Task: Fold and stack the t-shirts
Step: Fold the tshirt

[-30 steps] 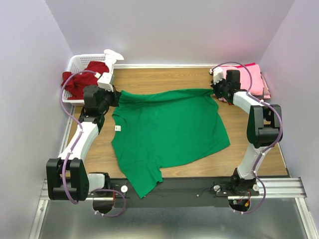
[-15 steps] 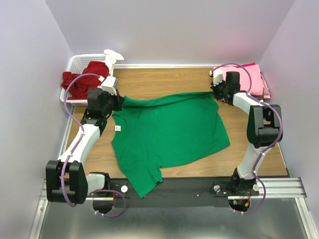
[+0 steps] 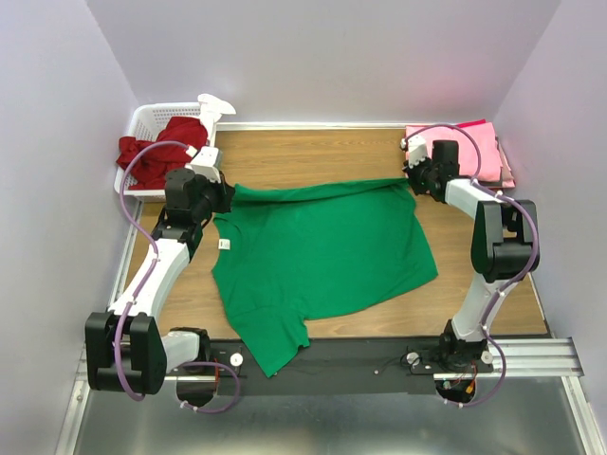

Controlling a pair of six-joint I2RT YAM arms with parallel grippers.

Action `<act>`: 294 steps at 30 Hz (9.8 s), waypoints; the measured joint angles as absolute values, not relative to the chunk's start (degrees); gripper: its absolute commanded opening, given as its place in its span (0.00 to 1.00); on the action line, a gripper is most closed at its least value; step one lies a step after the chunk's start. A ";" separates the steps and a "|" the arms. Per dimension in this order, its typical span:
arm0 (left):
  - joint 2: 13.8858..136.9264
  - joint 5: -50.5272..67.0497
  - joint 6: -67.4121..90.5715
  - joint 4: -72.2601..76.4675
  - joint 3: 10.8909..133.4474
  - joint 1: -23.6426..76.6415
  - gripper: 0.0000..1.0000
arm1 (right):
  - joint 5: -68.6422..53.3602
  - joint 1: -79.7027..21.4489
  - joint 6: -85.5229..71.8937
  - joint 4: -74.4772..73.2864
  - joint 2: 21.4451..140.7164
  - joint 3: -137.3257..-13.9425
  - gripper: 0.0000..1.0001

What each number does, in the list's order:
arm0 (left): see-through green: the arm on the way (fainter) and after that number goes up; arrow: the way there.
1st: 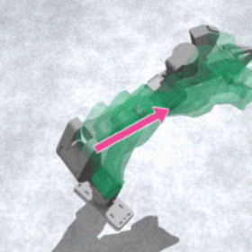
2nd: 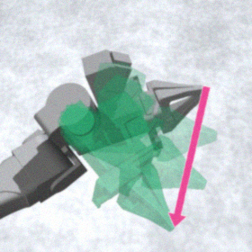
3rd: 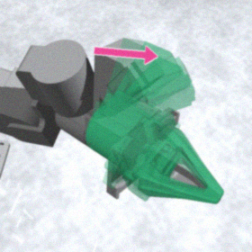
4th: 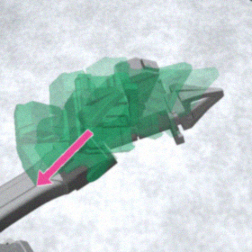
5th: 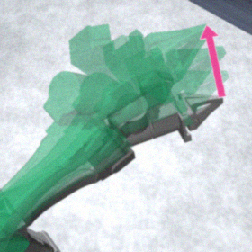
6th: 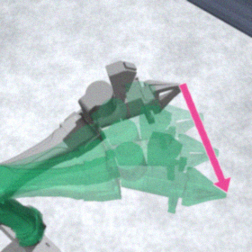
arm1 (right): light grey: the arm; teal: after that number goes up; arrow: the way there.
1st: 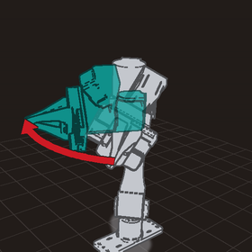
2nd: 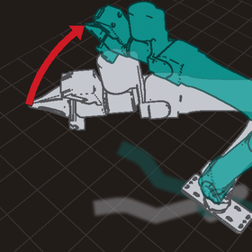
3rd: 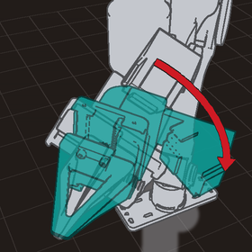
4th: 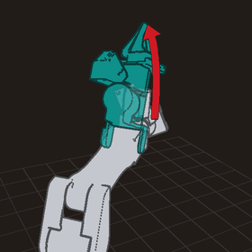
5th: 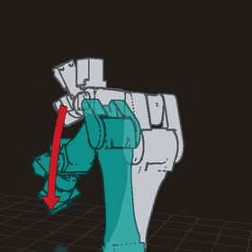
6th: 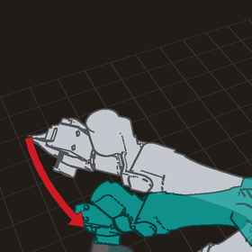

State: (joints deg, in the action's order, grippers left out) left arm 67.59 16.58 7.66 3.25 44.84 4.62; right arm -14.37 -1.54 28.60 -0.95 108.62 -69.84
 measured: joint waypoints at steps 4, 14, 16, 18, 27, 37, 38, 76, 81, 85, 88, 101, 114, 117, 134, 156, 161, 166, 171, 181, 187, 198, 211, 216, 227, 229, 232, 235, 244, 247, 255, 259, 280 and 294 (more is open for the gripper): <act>67.48 16.58 7.84 3.09 44.56 4.64 0.00 | -14.37 -1.54 28.95 -0.95 108.31 -69.04 0.06; 66.87 16.58 8.08 2.00 43.13 4.64 0.00 | -14.37 -1.54 29.08 -0.95 108.22 -68.64 0.07; 66.85 16.60 8.10 1.98 43.11 4.64 0.00 | -14.37 -1.54 29.17 -0.95 108.12 -68.45 0.08; 66.76 16.60 8.12 1.93 43.00 4.64 0.00 | -14.37 -1.52 29.26 -0.95 107.98 -68.16 0.08; 66.65 16.53 8.12 0.89 42.39 4.73 0.00 | -14.33 -1.48 30.11 -0.97 107.24 -67.31 0.10; 66.46 15.11 8.10 0.47 42.30 4.91 0.00 | -13.28 -1.37 30.11 -0.95 107.24 -67.31 0.10; 66.22 14.74 8.08 0.38 42.30 4.91 0.00 | -13.13 -1.37 30.11 -0.97 107.24 -67.31 0.10; 62.65 17.63 9.98 -1.58 38.52 4.91 0.00 | -20.38 -0.64 27.53 -1.28 88.33 -61.25 0.86; 62.57 18.04 10.79 -1.63 38.44 4.91 0.00 | -24.25 -0.64 23.44 -2.72 87.90 -61.23 0.86; 61.95 18.26 11.81 -1.85 38.41 4.91 0.00 | -26.59 -0.64 21.08 -3.07 86.41 -60.38 0.86; 61.69 18.20 13.08 -2.63 38.41 4.91 0.00 | -27.51 -0.64 20.18 -3.07 85.49 -59.66 0.86; 53.89 9.58 18.81 -10.70 38.79 4.91 0.67 | -27.99 -0.62 19.29 -3.18 85.32 -57.76 0.86; 55.77 17.10 14.26 -5.17 41.41 4.91 0.50 | -29.61 -0.62 19.31 -3.29 85.32 -55.94 0.86; 65.82 21.12 12.45 -5.26 43.59 5.02 0.46 | -30.48 -0.62 19.31 -3.55 85.32 -55.55 0.86; 97.21 19.88 2.70 -11.00 57.32 12.40 0.46 | -33.26 1.23 19.33 -4.40 85.32 -55.31 0.86; 100.49 17.52 1.04 -13.37 58.50 13.26 0.44 | -34.87 2.00 19.35 -4.69 85.32 -55.20 0.86; 100.77 17.65 0.91 -13.43 58.50 13.26 0.35 | -35.22 2.33 19.35 -4.78 85.32 -55.20 0.86; 100.84 17.80 0.60 -13.56 58.50 13.28 0.18 | -35.35 2.37 19.35 -4.82 85.32 -55.20 0.86; 100.55 18.87 0.58 -14.11 58.50 13.65 0.17 | -35.51 2.55 19.33 -4.82 85.32 -55.20 0.86; 95.00 22.61 1.34 -14.52 57.14 16.27 0.14 | -35.62 2.98 19.33 -4.84 85.32 -55.20 0.86; 94.06 24.64 2.63 -14.24 54.78 19.27 0.19 | -35.70 3.11 19.33 -4.84 85.32 -55.20 0.86; 90.89 26.79 3.42 -14.74 52.25 23.68 0.44 | -35.73 3.51 19.33 -4.86 85.32 -55.20 0.86; 54.96 7.66 7.68 -8.10 46.54 16.12 0.79 | -35.05 8.40 21.28 -15.77 87.61 -57.19 0.86; 44.42 3.60 7.92 -4.05 40.86 14.04 0.79 | -30.57 9.39 24.62 -24.80 87.81 -57.74 0.84; 47.90 3.70 7.33 -3.92 39.27 13.98 0.79 | -27.83 9.39 31.64 -40.42 88.27 -55.61 0.65; 47.90 3.73 7.16 -3.92 39.27 13.98 0.79 | -26.81 9.39 31.57 -41.08 89.21 -55.51 0.65; 47.88 4.12 7.01 -3.92 39.27 13.98 0.79 | -24.51 9.39 30.30 -40.80 90.45 -55.51 0.64; 47.79 4.36 6.90 -3.92 39.27 13.98 0.79 | -22.85 9.39 28.69 -40.25 91.98 -55.53 0.59; 46.92 4.69 6.85 -3.88 39.27 13.98 0.79 | -22.37 9.39 26.35 -39.90 94.94 -55.42 0.45; 46.92 4.78 6.85 -3.88 39.27 13.98 0.79 | -22.76 9.39 25.82 -39.86 94.94 -55.09 0.40; 46.87 4.99 6.81 -3.86 39.27 13.98 0.79 | -23.22 9.39 25.32 -39.68 95.39 -54.68 0.08; 46.72 5.02 6.74 -3.86 39.27 13.98 0.79 | -22.68 9.39 24.95 -39.92 95.66 -54.68 0.00; 46.19 5.39 6.68 -3.44 39.27 13.98 0.79 | -8.49 9.39 30.04 -48.23 88.44 -50.28 0.42; 46.19 5.43 6.66 -3.29 39.27 13.98 0.79 | -18.61 11.99 20.56 -42.02 103.09 -76.14 0.50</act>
State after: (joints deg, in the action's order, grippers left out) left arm 46.19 5.43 6.66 -3.29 39.27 13.98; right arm -18.61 11.99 20.56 -42.02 103.09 -76.14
